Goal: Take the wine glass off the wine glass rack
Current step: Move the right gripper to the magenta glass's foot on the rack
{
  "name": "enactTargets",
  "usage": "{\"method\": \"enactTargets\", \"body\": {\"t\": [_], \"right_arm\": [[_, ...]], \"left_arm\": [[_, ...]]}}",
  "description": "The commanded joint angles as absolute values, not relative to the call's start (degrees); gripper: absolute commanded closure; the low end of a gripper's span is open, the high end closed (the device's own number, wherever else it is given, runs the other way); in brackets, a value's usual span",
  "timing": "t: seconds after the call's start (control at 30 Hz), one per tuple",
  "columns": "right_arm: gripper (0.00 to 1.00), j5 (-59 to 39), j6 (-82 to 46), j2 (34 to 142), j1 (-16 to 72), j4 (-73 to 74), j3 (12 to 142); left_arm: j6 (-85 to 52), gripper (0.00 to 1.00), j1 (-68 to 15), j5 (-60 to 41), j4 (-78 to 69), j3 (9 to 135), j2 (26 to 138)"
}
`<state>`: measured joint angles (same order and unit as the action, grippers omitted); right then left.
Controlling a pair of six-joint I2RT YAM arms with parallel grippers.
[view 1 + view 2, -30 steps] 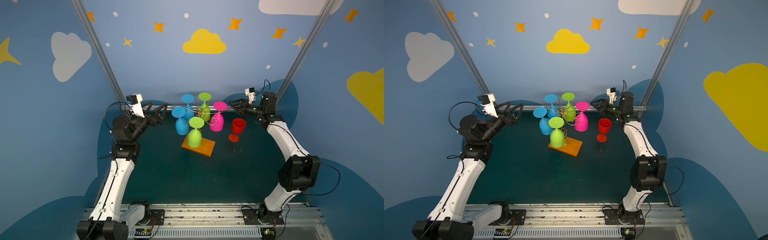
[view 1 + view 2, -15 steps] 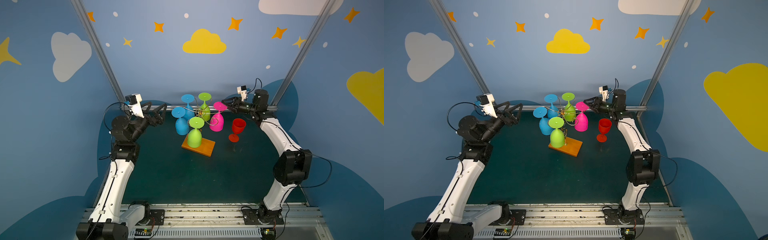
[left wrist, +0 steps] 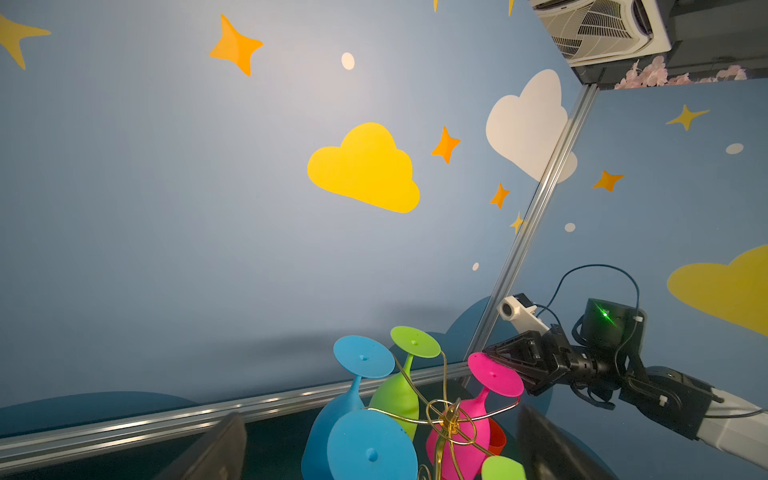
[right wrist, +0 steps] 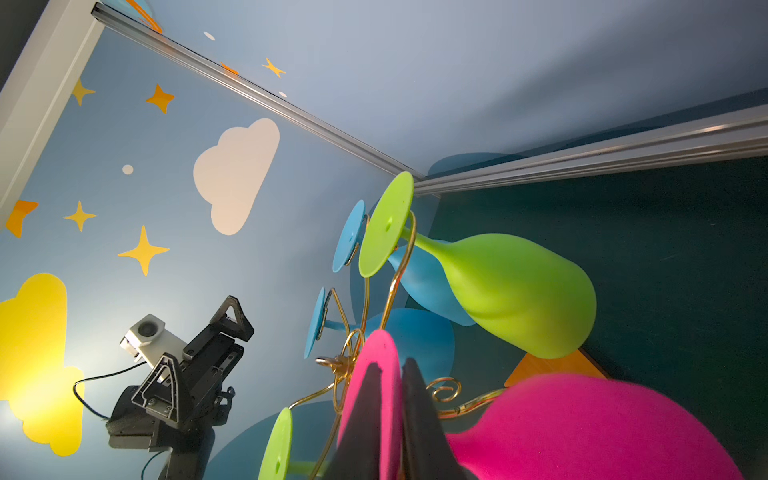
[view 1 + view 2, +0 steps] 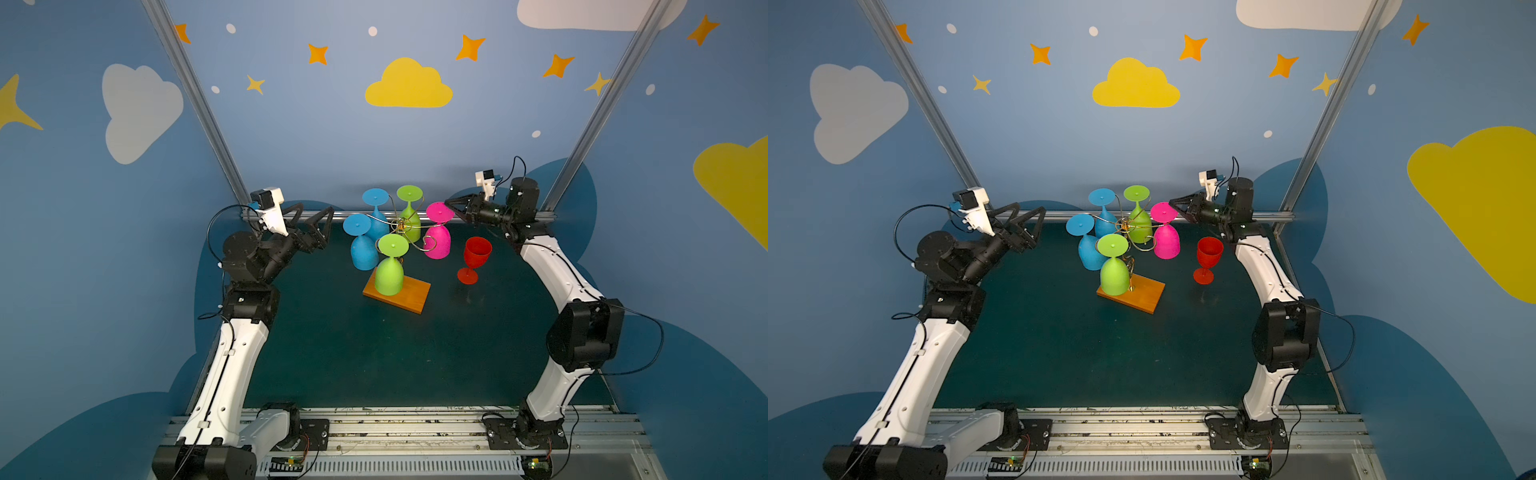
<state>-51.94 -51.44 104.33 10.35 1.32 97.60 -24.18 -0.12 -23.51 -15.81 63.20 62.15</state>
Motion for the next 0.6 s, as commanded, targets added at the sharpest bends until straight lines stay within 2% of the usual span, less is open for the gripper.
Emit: {"method": "enactTargets", "body": {"t": [0.0,0.1,0.57], "right_arm": [[0.95,-53.34,-53.02,103.8,10.46,4.58,97.57],[1.0,-53.46,-53.9,103.63,10.37,5.47,97.23],[1.0,-54.8,-63.25,101.74,10.02,15.24,95.54]], "left_arm": [[-23.3,0.01,-0.15,-23.03,-15.8,63.0,60.91],[-23.33,0.01,-0.14,-23.03,-15.79,63.02,60.79],[-23.34,0.01,-0.09,-23.01,-15.82,62.87,60.29]]}}
